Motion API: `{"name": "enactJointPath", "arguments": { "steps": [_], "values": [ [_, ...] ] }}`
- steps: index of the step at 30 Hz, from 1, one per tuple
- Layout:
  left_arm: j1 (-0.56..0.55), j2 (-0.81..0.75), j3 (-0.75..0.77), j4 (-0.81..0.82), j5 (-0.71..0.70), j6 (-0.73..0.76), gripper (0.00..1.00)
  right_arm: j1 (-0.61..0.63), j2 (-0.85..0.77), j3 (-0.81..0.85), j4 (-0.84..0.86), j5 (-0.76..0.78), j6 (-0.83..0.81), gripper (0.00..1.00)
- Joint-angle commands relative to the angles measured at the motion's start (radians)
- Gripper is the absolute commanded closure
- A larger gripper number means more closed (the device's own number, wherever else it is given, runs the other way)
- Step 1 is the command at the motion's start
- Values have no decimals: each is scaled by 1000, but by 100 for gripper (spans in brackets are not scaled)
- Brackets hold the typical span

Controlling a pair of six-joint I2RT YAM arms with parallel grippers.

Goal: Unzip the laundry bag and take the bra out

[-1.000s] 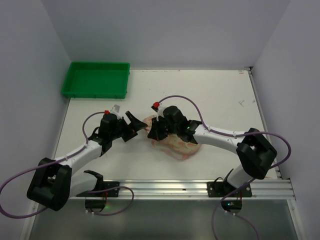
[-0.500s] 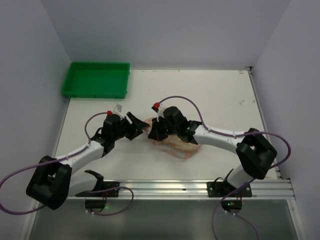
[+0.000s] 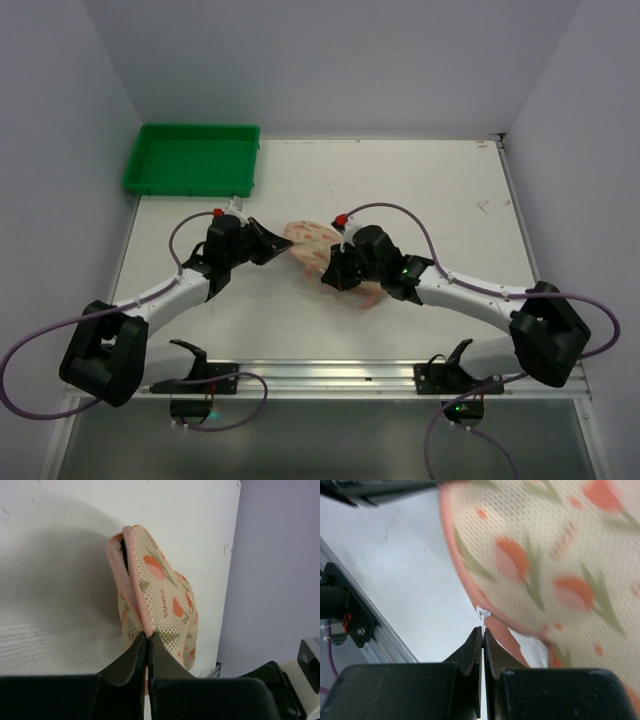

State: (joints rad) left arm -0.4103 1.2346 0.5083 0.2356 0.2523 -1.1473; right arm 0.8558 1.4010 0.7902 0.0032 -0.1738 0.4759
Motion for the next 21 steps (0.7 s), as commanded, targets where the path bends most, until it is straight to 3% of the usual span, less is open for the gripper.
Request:
{"name": "enactJointPath", "arguments": {
  "steps": [1, 7, 12, 15, 16, 19, 21],
  "values": [
    [76, 32, 88, -39, -36, 110, 100, -73, -144, -92, -106, 85, 20, 100],
    [137, 210, 257, -87, 112, 279, 100, -207, -309, -189, -161, 48, 17, 100],
    [145, 360, 398, -108, 211, 368, 88, -202, -240, -126, -138, -48, -10, 100],
    [145, 350, 430, -114, 216, 348, 57, -178, -151, -63, -65, -89, 7, 100],
    [145, 335, 424, -113, 206, 340, 35, -155, -120, -11, -51, -86, 7, 100],
    [145, 241, 360, -162, 122, 307, 0, -109, 0, 100, -36, -79, -5, 100],
    [145, 150, 264, -176, 87, 262, 0, -94, 51, 144, -25, -76, -2, 100]
  ]
}}
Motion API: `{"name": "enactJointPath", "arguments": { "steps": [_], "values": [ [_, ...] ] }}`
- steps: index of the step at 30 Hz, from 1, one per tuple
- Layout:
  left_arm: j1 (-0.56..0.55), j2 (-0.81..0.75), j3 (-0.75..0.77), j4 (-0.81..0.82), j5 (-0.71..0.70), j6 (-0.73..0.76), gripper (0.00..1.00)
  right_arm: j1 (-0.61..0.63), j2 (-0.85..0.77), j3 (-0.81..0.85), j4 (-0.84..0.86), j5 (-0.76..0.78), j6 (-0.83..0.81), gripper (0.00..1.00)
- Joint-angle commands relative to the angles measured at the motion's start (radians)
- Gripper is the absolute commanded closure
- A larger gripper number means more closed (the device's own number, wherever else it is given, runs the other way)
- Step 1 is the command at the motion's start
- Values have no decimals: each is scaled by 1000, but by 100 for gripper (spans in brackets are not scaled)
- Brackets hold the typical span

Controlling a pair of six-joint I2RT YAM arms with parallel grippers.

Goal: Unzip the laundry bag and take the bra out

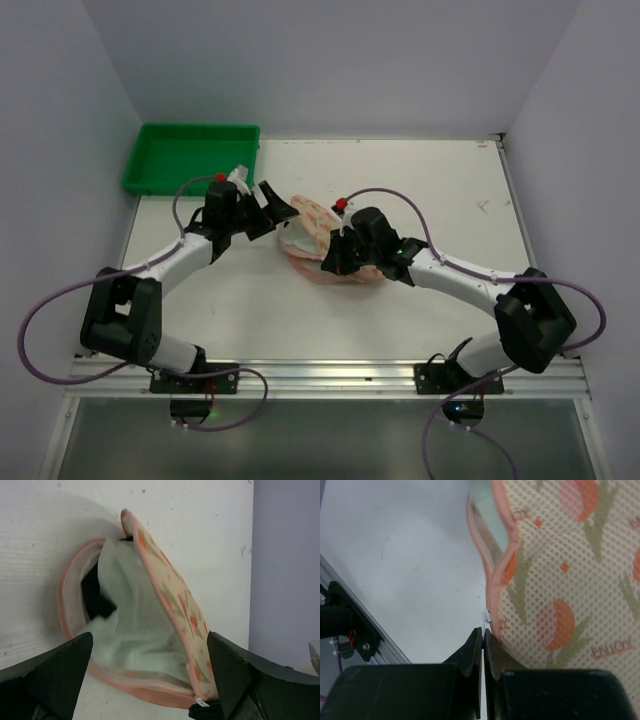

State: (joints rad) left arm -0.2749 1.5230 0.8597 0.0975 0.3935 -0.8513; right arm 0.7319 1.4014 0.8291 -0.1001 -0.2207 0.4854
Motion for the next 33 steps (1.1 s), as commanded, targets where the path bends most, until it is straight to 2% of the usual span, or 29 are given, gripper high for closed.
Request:
{"name": "enactJointPath", "arguments": {
  "steps": [1, 4, 6, 12, 15, 18, 19, 21, 22, 23, 25, 28, 30, 33],
  "values": [
    [9, -168, -126, -30, -73, -54, 0, 41, 94, 135, 94, -34, -8, 100],
    [-16, -267, -262, 24, -88, -135, 0, 61, 143, 188, 123, -60, 10, 100],
    [-58, -293, -297, 50, -87, -166, 0, 75, 182, 211, 117, -52, -2, 100],
    [-181, -253, -288, 111, -113, -195, 3, 90, 225, 214, 117, -55, -2, 100],
    [-185, -203, -265, 125, -122, -196, 9, 92, 217, 203, 114, -48, -2, 100],
    [-185, -160, -252, 143, -131, -198, 32, 92, 190, 189, 103, -31, -8, 100],
    [-185, -152, -251, 139, -139, -198, 53, 90, 180, 173, 103, -17, -11, 100],
    [-182, -139, -241, 124, -156, -180, 71, 90, 151, 144, 74, 20, -22, 100],
    [-178, -136, -238, 108, -162, -164, 85, 87, 115, 104, 66, 56, -25, 100],
    [-173, -135, -237, 104, -162, -161, 91, 81, 93, 82, 62, 64, -28, 100],
    [-150, -136, -240, 96, -160, -144, 100, 55, 18, 4, 39, 76, -22, 100],
    [-109, -133, -225, 93, -119, -99, 100, 15, -77, -98, -30, 102, -11, 100],
    [-81, -112, -196, 73, -67, -57, 100, -12, -174, -137, -84, 181, -2, 100],
    [-60, -46, -78, 4, -4, 78, 100, -40, -266, -191, -133, 204, -2, 100]
  ]
}}
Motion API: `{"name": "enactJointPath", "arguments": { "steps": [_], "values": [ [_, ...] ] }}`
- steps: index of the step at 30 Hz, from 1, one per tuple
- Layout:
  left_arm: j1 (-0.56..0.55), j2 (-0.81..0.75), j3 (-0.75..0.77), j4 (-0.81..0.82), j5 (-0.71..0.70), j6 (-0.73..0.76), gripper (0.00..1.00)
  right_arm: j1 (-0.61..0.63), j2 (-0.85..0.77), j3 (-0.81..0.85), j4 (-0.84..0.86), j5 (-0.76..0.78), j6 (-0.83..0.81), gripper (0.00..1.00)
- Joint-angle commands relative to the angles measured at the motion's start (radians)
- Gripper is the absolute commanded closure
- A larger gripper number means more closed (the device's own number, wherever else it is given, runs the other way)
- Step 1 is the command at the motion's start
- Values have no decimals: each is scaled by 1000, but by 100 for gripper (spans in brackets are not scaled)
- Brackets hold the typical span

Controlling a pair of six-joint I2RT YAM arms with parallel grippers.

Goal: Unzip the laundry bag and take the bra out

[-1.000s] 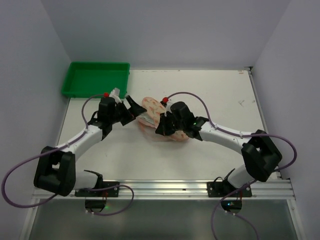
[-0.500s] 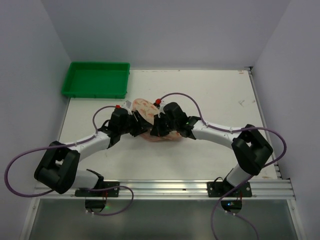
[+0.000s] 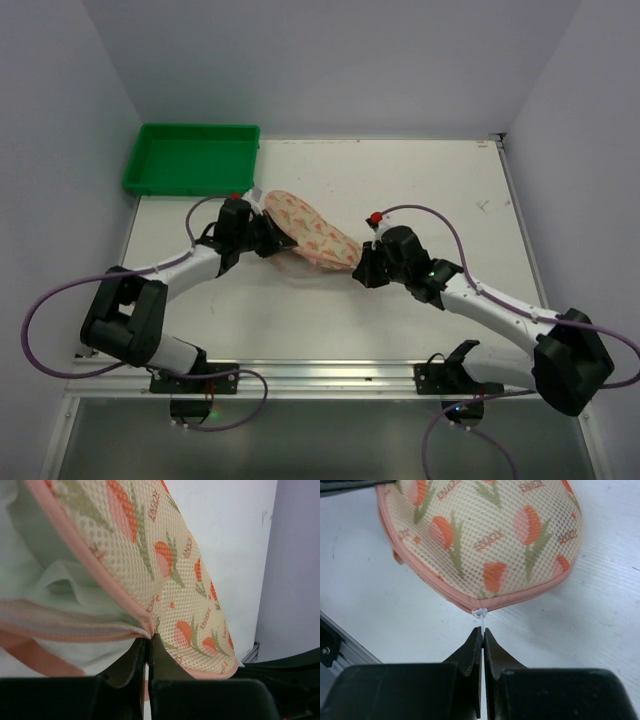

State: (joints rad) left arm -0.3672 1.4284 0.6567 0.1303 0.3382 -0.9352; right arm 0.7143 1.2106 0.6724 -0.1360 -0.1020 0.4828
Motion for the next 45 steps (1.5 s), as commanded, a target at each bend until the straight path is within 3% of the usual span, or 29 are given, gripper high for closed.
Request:
{"name": "enactJointPath", "arguments": {
  "steps": [1, 5, 8, 9, 11, 12, 15, 20, 26, 32, 35, 36, 38, 40, 45],
  "values": [
    [37, 70, 165, -87, 91, 241, 100, -24, -85, -27, -121, 78, -4, 100],
    [36, 193, 374, -190, 188, 381, 100, 2, -69, 38, -145, 22, -30, 100],
    [36, 240, 443, -225, 214, 421, 83, 48, -14, 73, -74, -27, -30, 100],
    [37, 248, 464, -228, 205, 417, 68, 77, 31, 102, -56, -40, -29, 100],
    [39, 247, 468, -233, 199, 379, 56, 102, 84, 142, -8, -71, -23, 100],
    [37, 235, 440, -227, 194, 359, 40, 115, 110, 162, 10, -74, -18, 100],
    [47, 158, 361, -201, 116, 276, 6, 122, 199, 237, 84, -85, -6, 100],
    [71, -58, 127, -198, -5, 159, 0, 122, 297, 300, 128, -103, -6, 100],
    [-30, -226, -61, -87, -88, -8, 7, 135, 366, 342, 170, -130, 8, 100],
    [-67, -198, -86, 46, -91, -97, 19, 143, 399, 348, 170, -142, 8, 100],
    [-72, -145, -55, 51, -105, -99, 39, 143, 380, 337, 154, -127, 4, 100],
    [-72, -132, -51, 54, -105, -99, 62, 143, 371, 320, 148, -125, 5, 100],
    [-72, -114, -40, 48, -108, -96, 88, 143, 330, 291, 139, -90, -1, 100],
    [-70, -114, -31, 34, -114, -80, 99, 136, 276, 242, 100, -74, -9, 100],
    [-42, -115, -11, 14, -53, -41, 100, 105, 155, 113, -2, -54, 5, 100]
  ]
}}
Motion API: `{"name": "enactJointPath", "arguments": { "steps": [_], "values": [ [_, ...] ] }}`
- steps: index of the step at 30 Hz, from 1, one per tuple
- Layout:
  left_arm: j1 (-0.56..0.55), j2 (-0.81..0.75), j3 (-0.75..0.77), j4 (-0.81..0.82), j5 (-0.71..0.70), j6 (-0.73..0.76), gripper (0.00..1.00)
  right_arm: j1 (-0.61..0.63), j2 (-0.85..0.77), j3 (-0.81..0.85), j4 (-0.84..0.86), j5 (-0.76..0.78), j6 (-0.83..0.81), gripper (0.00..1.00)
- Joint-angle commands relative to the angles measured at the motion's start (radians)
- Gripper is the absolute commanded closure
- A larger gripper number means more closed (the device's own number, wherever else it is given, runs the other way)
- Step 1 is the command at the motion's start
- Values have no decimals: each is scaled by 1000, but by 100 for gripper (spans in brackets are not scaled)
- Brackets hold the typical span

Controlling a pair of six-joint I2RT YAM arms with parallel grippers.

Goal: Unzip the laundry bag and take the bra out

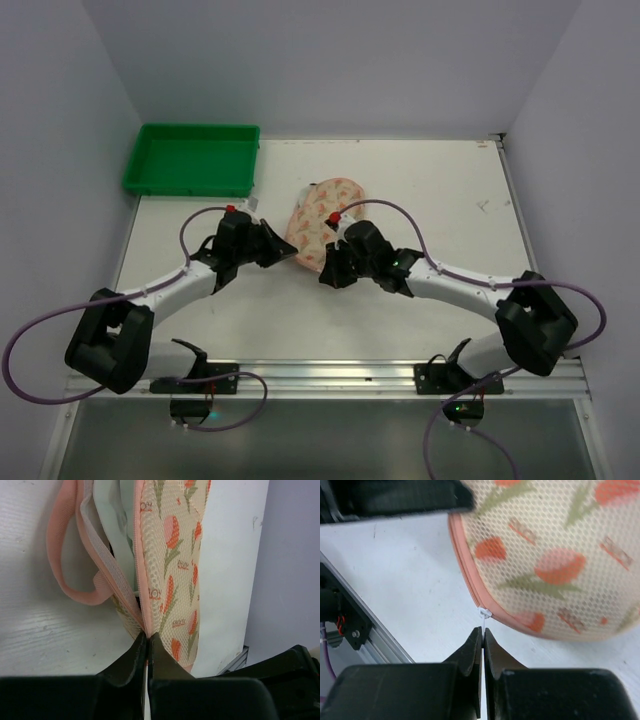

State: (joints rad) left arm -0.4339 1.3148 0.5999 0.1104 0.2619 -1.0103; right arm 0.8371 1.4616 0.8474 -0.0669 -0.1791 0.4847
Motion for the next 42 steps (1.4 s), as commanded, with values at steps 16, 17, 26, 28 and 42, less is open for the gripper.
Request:
{"name": "enactJointPath", "arguments": {
  "steps": [16, 17, 26, 28, 42],
  "values": [
    [52, -172, -229, 55, 211, 64, 100, -349, -60, -54, -85, -146, 42, 100],
    [53, -172, -235, 58, 211, 64, 100, -343, -58, -48, -88, -146, 38, 100],
    [69, -232, -63, -199, 16, 185, 20, -296, -236, -129, -171, -63, -6, 25],
    [78, -229, -13, -247, -47, 216, 15, -286, -280, -157, -182, -23, -6, 16],
    [78, 262, 414, -262, -42, 407, 29, -285, -481, -263, -88, -14, 14, 11]
  ]
}}
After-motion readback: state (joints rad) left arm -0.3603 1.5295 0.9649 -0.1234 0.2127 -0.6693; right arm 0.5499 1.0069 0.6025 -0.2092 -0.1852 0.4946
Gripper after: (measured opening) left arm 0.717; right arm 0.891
